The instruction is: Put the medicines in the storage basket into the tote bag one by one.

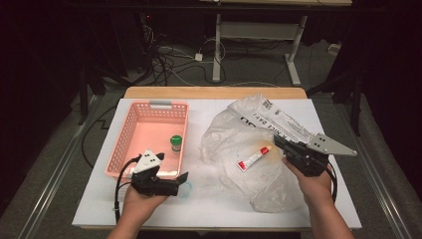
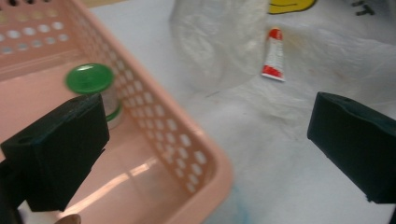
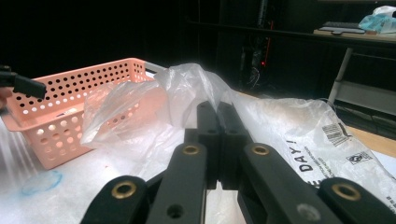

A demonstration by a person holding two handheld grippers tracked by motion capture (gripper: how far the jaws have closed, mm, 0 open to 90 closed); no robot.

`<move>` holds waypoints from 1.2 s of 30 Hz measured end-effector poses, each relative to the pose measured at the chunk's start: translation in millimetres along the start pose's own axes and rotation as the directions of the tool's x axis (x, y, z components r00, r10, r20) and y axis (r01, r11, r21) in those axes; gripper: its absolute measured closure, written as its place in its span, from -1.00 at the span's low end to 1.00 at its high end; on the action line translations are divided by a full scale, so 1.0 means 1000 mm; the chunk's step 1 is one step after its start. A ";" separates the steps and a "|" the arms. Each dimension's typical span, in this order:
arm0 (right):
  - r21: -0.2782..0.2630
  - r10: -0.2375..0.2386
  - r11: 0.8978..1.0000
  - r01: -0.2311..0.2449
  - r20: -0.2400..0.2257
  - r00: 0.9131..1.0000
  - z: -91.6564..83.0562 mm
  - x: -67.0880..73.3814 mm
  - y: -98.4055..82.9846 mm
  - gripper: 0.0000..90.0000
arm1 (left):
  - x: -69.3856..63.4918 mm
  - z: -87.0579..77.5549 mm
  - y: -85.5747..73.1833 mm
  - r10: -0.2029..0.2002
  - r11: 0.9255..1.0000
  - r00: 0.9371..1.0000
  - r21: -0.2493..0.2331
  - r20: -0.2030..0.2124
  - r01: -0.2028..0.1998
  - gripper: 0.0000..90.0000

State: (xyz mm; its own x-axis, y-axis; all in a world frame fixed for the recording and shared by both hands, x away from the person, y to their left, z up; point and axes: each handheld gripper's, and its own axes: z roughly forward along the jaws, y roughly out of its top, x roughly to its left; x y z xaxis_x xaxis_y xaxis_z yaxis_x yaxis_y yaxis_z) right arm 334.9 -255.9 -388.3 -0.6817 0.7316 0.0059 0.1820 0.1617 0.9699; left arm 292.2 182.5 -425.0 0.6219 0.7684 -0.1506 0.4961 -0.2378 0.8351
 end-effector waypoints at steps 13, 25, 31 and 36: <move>-0.001 -0.004 1.000 0.004 0.000 1.000 0.000 0.000 0.000 1.00 | 0.046 -0.024 -0.011 -0.095 0.996 0.988 -0.010 -0.118 0.094 -1.00; 0.002 0.002 1.000 -0.002 0.003 1.000 0.000 -0.001 -0.001 1.00 | 0.049 -0.021 0.010 -0.124 0.991 0.989 -0.052 -0.086 0.120 -1.00; 0.003 0.000 1.000 0.000 0.003 1.000 0.000 0.000 -0.001 1.00 | 0.053 -0.008 0.031 -0.104 0.995 0.991 -0.007 -0.084 0.104 -1.00; -0.003 0.000 1.000 0.000 0.006 1.000 -0.002 -0.001 0.000 1.00 | 0.058 0.008 0.043 -0.110 0.994 0.990 0.019 -0.089 0.112 -1.00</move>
State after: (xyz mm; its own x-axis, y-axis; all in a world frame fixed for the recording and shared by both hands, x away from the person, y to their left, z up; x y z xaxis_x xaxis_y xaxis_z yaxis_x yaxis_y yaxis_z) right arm 334.5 -257.9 -388.2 -0.6776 0.7354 0.0047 0.1800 0.1596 0.9706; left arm 355.2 212.0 -402.0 0.5070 0.8399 -0.1936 0.5740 -0.1615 0.8028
